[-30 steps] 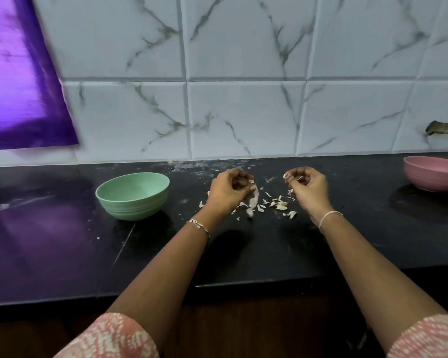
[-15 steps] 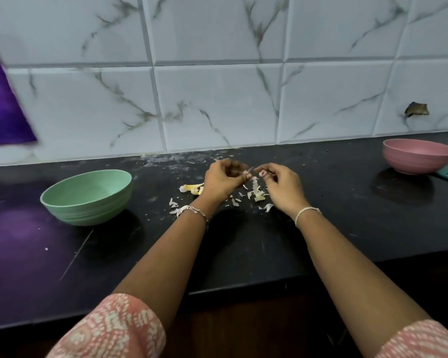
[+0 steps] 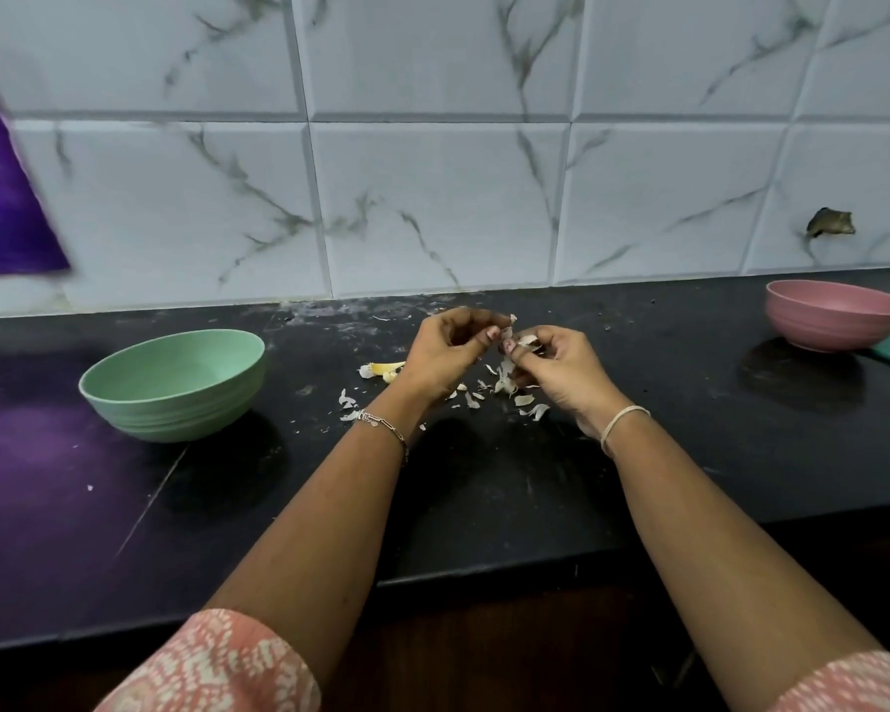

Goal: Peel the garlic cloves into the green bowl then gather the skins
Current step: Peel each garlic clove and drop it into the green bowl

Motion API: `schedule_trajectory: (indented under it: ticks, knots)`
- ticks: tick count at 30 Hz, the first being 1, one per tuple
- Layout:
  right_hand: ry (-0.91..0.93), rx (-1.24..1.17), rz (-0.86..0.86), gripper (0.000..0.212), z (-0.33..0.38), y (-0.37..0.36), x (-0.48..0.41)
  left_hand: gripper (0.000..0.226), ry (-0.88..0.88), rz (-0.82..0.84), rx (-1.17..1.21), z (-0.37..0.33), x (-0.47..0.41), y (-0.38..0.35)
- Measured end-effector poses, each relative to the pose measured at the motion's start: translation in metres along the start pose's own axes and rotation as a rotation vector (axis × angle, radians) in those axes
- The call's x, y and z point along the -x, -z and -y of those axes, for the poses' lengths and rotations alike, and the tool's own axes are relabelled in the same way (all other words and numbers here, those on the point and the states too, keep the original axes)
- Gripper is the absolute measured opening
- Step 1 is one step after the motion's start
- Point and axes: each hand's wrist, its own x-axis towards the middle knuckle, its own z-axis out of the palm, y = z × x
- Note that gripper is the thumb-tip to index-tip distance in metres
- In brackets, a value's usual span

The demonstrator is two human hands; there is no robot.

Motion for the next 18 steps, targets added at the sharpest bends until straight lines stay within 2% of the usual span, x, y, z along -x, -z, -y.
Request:
schedule_trajectory:
  ticks: [3,6,9,15,18]
  knots:
    - [-0.045,-0.112,-0.008,0.006,0.001,0.001,0.0,0.018,-0.008,0.036,-0.035,0.0,0.001,0.004]
    - [-0.093,-0.303,-0.025,0.011,0.004,0.003,-0.001,0.033,0.11,0.027,0.05,0.002,0.003,0.007]
    - [-0.108,-0.436,-0.018,0.008,0.008,0.003,0.001,0.041,0.197,0.129,0.031,0.006,0.006,0.004]
    - [-0.122,-0.56,-0.02,0.012,0.01,0.003,0.001,0.011,0.201,0.052,0.013,0.009,0.007,0.001]
    - [-0.118,-0.649,-0.098,0.012,0.012,0.007,-0.002,0.011,0.217,-0.021,-0.044,0.009,0.006,0.003]
